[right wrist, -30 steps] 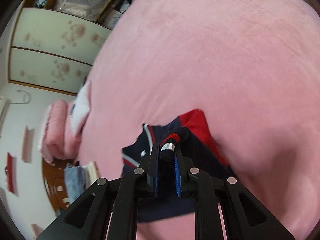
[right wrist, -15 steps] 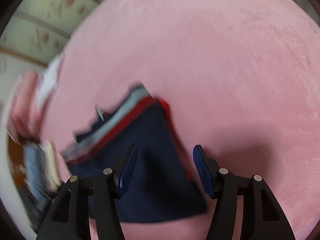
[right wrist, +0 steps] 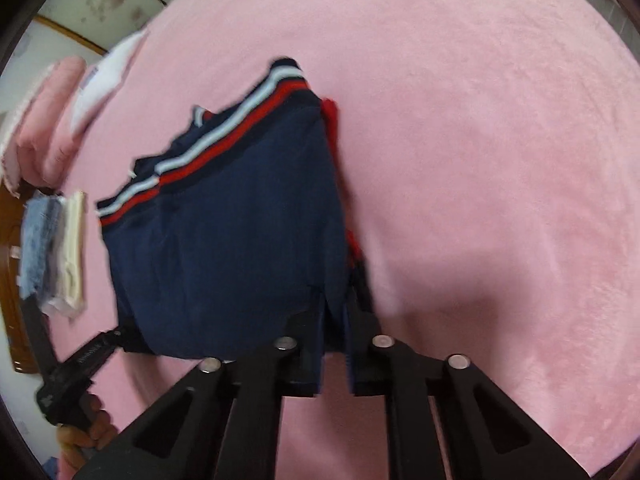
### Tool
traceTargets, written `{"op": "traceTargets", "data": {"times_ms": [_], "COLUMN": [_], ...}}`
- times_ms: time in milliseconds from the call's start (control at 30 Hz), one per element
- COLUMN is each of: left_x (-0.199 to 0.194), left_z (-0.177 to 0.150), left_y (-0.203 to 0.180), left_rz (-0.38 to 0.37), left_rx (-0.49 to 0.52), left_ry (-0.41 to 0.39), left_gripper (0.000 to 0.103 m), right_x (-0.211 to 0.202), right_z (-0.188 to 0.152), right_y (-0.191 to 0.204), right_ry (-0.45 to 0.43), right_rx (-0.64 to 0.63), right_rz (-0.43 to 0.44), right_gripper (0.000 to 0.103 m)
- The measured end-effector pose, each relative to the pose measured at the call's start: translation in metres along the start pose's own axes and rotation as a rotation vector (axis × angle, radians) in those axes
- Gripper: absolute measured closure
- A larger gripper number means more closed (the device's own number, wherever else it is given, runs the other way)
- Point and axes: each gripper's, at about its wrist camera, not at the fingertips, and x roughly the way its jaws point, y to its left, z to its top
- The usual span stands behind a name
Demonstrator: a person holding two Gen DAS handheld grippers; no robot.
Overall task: Fold large clothes
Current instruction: 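Lift the hem with both tools and fold it toward the collar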
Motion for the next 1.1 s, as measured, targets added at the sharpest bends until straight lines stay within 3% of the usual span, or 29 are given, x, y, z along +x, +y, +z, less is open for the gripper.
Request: {"op": "traceTargets", "data": {"times_ms": [100, 167, 267, 367, 433, 533, 667, 733, 833, 900, 1000, 1100], "left_x": [-0.004, -0.014, -0.044, -0.060, -0.053, -0.032, 0.004, 0.022, 0.047, 0.053, 0.053, 0.049], "left_z": [-0.001, -0.003, -0.008, -0.006, 0.004, 0.016, 0.044, 0.054, 0.066, 0.072, 0.074, 0.076], "left_y": [0.007, 0.010, 0.000, -0.021, -0.045, -0.070, -0.105, -0.123, -0.135, -0.128, -0.116, -0.104], "left_rz": [-0.021, 0.033, 0.149, 0.089, -0.022, -0.120, -0.173, -0.142, -0.067, -0.085, -0.122, -0.092], "left_rx": [-0.036, -0.045, 0.022, 0.127, 0.178, 0.212, 0.216, 0.244, 0.242, 0.184, 0.148, 0.138], "left_ry": [-0.005, -0.034, -0.161, -0.236, -0.195, -0.120, -0.053, -0.046, -0.042, -0.035, -0.068, -0.131], "left_gripper": [0.089, 0.085, 0.084, 0.084, 0.084, 0.084, 0.084, 0.084, 0.086, 0.088, 0.089, 0.089], "right_x": [-0.014, -0.022, -0.042, -0.058, -0.046, -0.015, 0.020, 0.037, 0.057, 0.071, 0.052, 0.035], "right_z": [0.002, 0.004, -0.002, -0.007, -0.010, -0.011, -0.003, 0.002, 0.019, 0.027, 0.035, 0.048], "right_y": [-0.001, 0.004, 0.025, 0.045, 0.057, 0.077, 0.097, 0.098, 0.095, 0.088, 0.056, 0.018], "right_ry": [-0.039, -0.101, -0.219, -0.300, -0.250, -0.136, -0.037, -0.010, -0.030, -0.050, -0.109, -0.194], "right_rx": [0.002, -0.041, -0.142, -0.261, -0.303, -0.295, -0.274, -0.232, -0.169, -0.141, -0.105, -0.041], "right_rz": [-0.012, -0.062, -0.085, 0.027, 0.139, 0.308, 0.432, 0.476, 0.456, 0.415, 0.375, 0.307], "right_gripper": [0.096, 0.096, 0.095, 0.094, 0.094, 0.094, 0.094, 0.094, 0.094, 0.098, 0.102, 0.103]}}
